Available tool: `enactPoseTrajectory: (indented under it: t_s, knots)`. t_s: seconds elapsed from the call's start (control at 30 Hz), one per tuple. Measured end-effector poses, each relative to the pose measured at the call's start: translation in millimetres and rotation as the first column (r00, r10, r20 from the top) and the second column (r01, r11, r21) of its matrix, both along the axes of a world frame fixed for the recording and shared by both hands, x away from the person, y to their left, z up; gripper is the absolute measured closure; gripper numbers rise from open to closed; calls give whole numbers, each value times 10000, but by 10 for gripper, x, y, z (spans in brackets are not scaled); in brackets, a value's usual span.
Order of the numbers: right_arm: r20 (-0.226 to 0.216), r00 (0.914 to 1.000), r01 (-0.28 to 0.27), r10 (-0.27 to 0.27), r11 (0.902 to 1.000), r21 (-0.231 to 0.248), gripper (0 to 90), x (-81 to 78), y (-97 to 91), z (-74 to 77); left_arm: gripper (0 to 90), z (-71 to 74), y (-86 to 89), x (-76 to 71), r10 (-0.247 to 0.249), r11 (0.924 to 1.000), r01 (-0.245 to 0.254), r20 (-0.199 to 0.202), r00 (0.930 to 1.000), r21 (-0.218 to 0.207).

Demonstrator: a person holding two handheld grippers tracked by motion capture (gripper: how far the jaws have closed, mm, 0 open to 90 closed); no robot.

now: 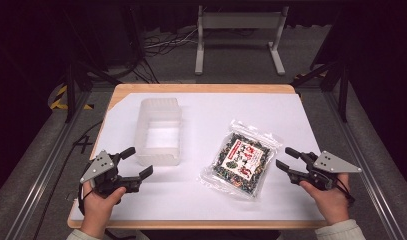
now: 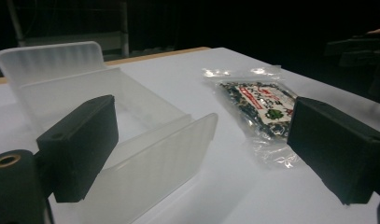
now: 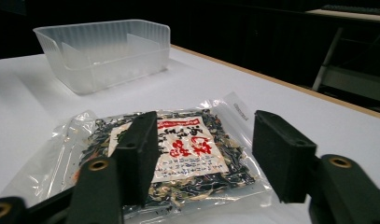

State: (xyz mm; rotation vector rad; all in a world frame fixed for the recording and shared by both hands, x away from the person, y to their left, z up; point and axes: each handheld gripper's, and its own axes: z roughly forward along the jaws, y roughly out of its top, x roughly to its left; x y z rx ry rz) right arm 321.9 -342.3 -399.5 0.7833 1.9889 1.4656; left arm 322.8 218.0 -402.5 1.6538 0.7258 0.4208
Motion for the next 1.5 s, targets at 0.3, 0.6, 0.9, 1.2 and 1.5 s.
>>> enactPoseTrajectory:
  t_s: [0.3, 0.6, 0.9, 1.2, 1.5]
  knots:
    - [-145, 9996, 239, -238, 9997, 65, 317, 62, -10, 78, 102, -4, -67, 42, 438, 9937, -467, 310, 9986, 1019]
    - [-402, 9972, 628, -635, 9978, -201, 267, 355, -13, 183, 102, -33, -94, 45, 461, 9910, -491, 267, 9986, 1242]
    - [-990, 9923, 703, -743, 9966, -430, 252, 664, -35, 211, 100, -45, -83, 32, 449, 9903, -472, 204, 9988, 1305]
    - [-1437, 9836, 1044, -1086, 9939, -365, 214, 951, -39, 209, 101, -61, -86, 22, 328, 9891, -341, 115, 9994, 1433]
    - [-1879, 9705, 1386, -1508, 9874, -764, 201, 1132, -51, 83, 96, -71, -108, 15, 157, 9893, -175, 131, 9998, 1449]
